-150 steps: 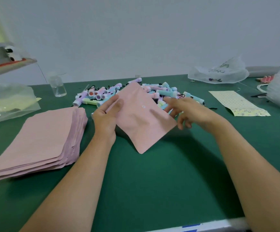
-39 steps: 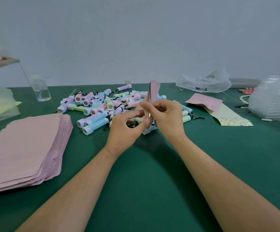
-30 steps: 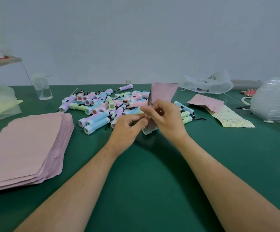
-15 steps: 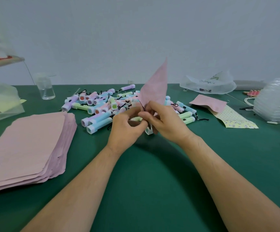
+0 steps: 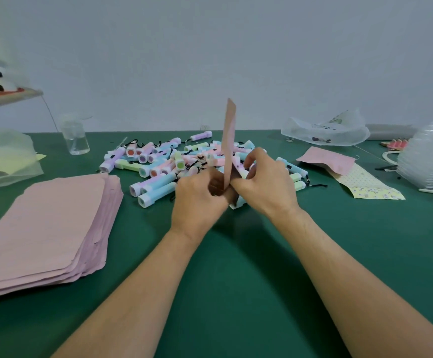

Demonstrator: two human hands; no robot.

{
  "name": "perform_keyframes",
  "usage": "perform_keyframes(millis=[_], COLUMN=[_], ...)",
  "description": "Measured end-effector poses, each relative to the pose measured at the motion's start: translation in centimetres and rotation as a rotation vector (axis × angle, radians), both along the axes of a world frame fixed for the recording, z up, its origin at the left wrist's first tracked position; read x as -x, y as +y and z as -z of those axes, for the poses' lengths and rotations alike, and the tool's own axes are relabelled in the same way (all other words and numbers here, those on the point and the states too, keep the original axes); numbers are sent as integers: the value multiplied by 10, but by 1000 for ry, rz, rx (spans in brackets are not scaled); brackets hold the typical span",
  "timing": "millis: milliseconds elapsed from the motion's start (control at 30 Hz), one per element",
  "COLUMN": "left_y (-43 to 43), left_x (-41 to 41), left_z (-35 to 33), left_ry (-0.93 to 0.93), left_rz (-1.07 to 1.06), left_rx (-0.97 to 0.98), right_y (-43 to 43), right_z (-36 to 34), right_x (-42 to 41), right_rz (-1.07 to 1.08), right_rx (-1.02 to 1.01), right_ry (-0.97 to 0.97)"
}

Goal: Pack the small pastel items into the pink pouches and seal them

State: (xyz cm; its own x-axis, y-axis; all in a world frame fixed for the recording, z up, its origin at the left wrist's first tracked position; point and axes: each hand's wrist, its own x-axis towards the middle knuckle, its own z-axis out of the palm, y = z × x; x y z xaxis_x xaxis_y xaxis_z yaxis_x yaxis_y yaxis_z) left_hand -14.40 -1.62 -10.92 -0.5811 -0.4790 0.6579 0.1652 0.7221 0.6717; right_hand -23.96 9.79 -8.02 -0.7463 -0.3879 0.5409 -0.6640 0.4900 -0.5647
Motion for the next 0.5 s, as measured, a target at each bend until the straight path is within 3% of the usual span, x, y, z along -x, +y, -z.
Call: perform_keyframes(millis=[267,367,500], left_y=[1,-6,-17], left_x=[6,7,2], left_z=[1,-1,-7], left_ry=[-145,-183,-158], left_rz=[-123,-217,-365], left_rx=[43,69,-3], right_y=[-2,-2,2], right_z=[2,1,-6], right_x=[-1,-2,6], right_rz=[-163,-79,118], right_rx=[-194,-188,-109], right_ry=[238,306,201])
